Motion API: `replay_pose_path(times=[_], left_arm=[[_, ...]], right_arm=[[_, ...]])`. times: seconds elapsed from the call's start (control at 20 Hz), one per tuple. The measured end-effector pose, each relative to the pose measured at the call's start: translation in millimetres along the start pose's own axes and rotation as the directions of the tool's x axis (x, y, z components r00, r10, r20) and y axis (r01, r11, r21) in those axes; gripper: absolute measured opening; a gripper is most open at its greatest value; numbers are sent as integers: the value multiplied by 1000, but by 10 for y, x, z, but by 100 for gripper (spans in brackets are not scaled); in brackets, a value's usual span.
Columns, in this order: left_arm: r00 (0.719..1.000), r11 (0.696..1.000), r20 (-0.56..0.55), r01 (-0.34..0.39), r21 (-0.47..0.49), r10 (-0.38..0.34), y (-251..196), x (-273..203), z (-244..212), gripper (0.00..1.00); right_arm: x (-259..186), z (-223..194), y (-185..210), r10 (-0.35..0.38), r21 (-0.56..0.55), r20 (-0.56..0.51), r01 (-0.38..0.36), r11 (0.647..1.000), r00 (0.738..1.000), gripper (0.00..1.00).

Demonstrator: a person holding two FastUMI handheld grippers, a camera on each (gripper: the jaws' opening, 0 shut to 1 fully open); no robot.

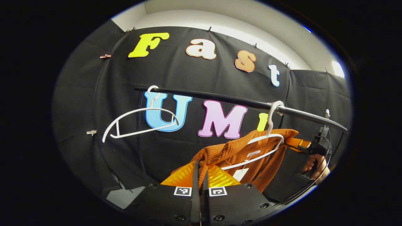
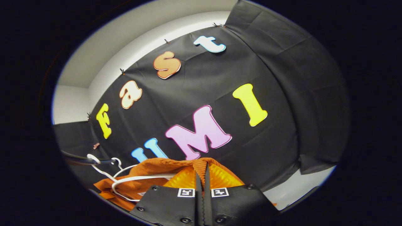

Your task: Grasp the clothes on the hanger with both hands and then place them into the laundry hamper below.

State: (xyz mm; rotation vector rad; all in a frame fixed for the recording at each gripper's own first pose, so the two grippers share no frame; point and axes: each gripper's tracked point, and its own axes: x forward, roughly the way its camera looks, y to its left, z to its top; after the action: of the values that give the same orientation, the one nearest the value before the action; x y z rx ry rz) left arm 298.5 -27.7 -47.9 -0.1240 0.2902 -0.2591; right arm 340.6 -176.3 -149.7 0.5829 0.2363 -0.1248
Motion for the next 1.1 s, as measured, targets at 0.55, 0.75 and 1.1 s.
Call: replay_pose_path(times=[0.55, 0.75, 1.1], left_arm=[[998, 999, -47, -32, 27, 33, 195, 110, -247, 6], [987, 992, -97, -121, 40, 125, 596, 108, -595, 6], [974, 993, -192, -109, 51, 117, 717, 49, -1634, 6]], right_arm=[[-49, -1383, -237, 13, 110, -267, 17, 994, 964, 5], [-348, -1891, -114, 65, 154, -330, -15, 988, 942, 5], [-910, -2455, 249, 133, 76, -398, -112, 991, 908, 5]])
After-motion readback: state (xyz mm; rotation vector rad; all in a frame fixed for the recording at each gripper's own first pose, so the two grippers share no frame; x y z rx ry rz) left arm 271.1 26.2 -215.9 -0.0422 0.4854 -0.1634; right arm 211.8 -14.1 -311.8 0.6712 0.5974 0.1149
